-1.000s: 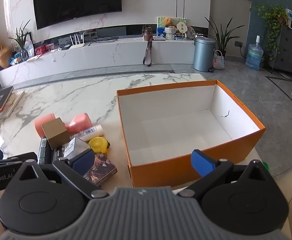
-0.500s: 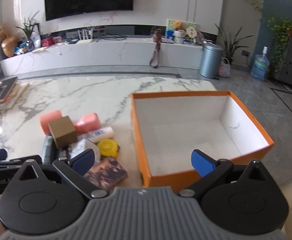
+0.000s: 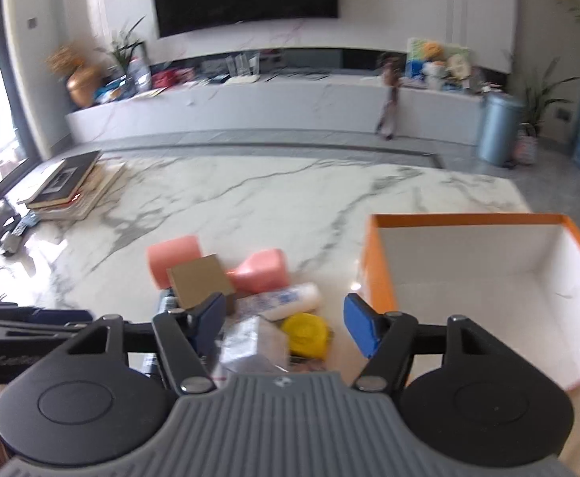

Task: Organize rigid objects
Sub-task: 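Move both tools toward the pink items in the cluster, then grasp the pink pump bottle with the right tool while the left tool grasps the pink cup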

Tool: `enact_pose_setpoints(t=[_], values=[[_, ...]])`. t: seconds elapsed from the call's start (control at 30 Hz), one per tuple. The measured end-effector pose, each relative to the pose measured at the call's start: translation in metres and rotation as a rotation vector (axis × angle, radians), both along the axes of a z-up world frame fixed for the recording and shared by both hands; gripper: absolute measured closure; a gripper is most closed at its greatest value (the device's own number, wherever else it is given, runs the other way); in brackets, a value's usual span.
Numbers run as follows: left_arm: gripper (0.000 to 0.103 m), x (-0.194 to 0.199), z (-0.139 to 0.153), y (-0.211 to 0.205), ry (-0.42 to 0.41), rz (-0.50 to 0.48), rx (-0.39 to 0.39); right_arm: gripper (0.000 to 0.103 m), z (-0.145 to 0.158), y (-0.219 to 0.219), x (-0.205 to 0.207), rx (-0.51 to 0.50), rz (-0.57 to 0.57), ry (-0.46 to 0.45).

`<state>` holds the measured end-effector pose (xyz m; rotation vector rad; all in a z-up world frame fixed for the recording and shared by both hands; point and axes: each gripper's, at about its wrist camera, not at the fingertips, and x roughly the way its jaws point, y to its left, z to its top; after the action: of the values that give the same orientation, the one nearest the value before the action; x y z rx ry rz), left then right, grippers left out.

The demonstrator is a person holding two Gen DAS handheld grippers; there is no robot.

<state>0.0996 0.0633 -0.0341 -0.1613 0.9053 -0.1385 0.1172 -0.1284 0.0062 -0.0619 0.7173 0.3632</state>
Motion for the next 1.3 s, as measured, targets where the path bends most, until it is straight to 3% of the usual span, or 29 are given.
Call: enact_pose_setpoints(t=[0.37,0.53,0.63,0.77,0.9,1.0,1.07,1.2,1.3], values=[[0.045,0.042,-0.042,0.023,0.168,0.025,-0.039,0.051,-0.042,0.044,0.051,-0.047,0.084,0.169],[0.045,0.063,-0.038,0.033,0.135,0.019,-0.045,0.051,-0.051,0.053,0.072,-0.064,0.087,0.185],[0.045,0.086,-0.028,0.034,0.089,-0.068,0.042,0.051,-0.05,0.06,0.094,-0.09,0.101,0.177],[0.044,0.121,-0.029,0.031,0.098,-0.245,0.158,0.051,-0.053,0.075,0.126,-0.187,0.189,0.196],[0.033,0.145,-0.039,0.02,0.11,-0.387,0.265,0.051,-0.062,0.087,0.147,-0.287,0.3,0.229],[0.031,0.161,-0.051,0.014,0.16,-0.471,0.28,0.05,-0.07,0.095,0.162,-0.347,0.386,0.266],[0.029,0.17,-0.06,0.012,0.192,-0.514,0.273,0.044,-0.076,0.1,0.17,-0.393,0.445,0.296],[0.029,0.183,-0.072,0.011,0.226,-0.52,0.279,0.04,-0.09,0.107,0.179,-0.464,0.525,0.323],[0.033,0.191,-0.077,0.016,0.257,-0.464,0.231,0.039,-0.098,0.111,0.189,-0.458,0.514,0.335]])
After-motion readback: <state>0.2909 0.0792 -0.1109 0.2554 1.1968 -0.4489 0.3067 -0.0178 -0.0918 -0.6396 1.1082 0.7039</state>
